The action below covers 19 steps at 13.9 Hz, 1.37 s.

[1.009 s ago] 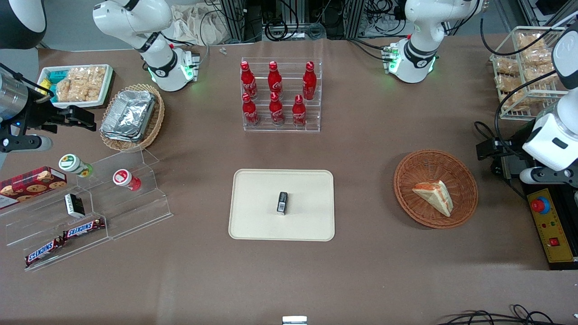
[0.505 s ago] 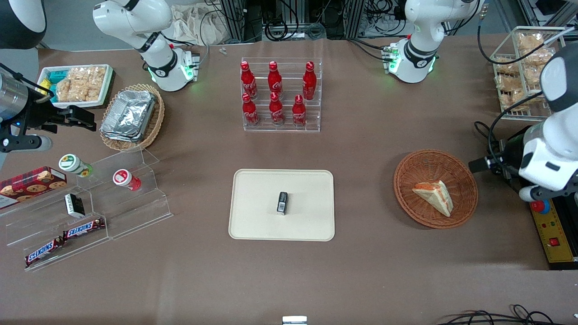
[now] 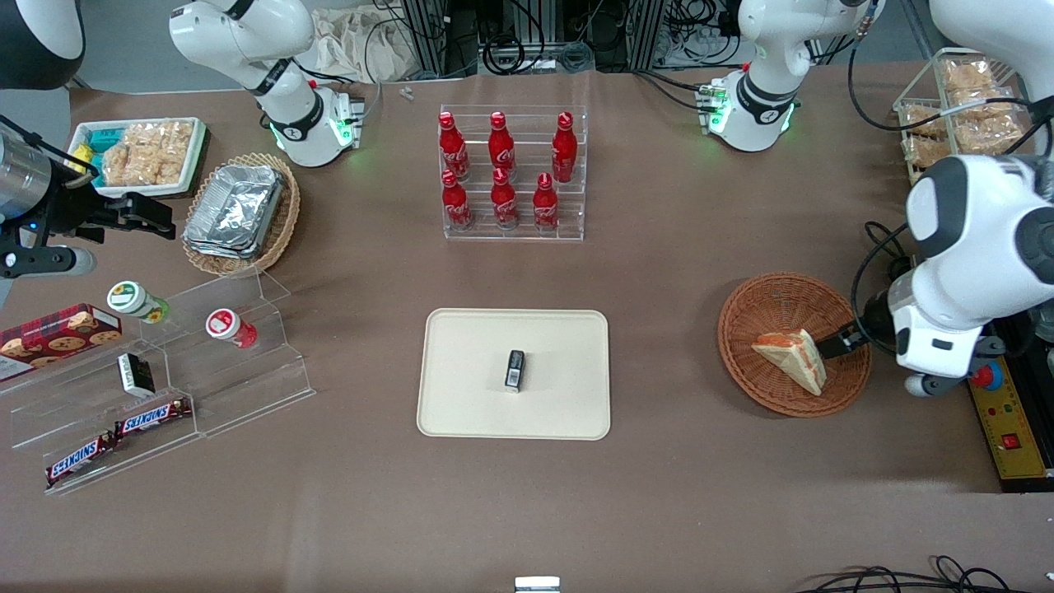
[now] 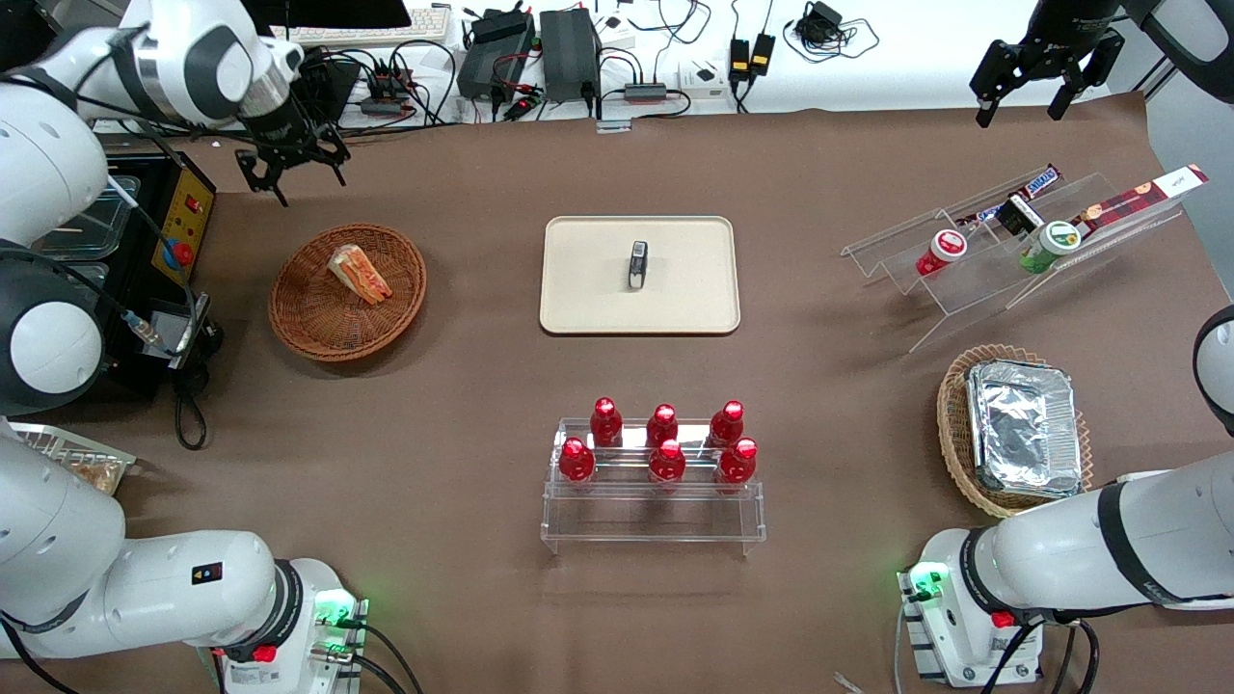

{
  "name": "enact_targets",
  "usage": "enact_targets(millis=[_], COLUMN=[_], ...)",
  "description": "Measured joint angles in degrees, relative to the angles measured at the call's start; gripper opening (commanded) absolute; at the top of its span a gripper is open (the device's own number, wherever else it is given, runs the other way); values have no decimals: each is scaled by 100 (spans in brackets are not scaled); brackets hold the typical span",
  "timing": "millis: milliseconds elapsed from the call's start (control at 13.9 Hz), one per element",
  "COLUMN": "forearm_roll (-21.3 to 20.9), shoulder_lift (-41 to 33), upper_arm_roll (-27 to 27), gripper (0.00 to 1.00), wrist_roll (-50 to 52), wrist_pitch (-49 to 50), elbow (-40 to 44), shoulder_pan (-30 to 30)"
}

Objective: Place sandwich from basket to tray
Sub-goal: 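Move the left gripper down over the sandwich in the wicker basket, then close the left gripper on the wrapped sandwich and lift it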

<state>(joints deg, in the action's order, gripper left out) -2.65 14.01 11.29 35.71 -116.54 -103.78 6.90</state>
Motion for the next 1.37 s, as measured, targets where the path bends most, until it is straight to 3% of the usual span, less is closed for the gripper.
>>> enact_targets(millis=[216, 793, 1369], forearm_roll=[-33, -465, -648], shoulder_lift=[100, 649, 761], upper_arm_roll=[-14, -13, -13], gripper=[100, 100, 100], wrist_roll=[663, 1552, 1692], wrist_pitch=[-524, -1170, -1251], elbow=[-480, -738, -1007], shoulder_pan=[0, -13, -8])
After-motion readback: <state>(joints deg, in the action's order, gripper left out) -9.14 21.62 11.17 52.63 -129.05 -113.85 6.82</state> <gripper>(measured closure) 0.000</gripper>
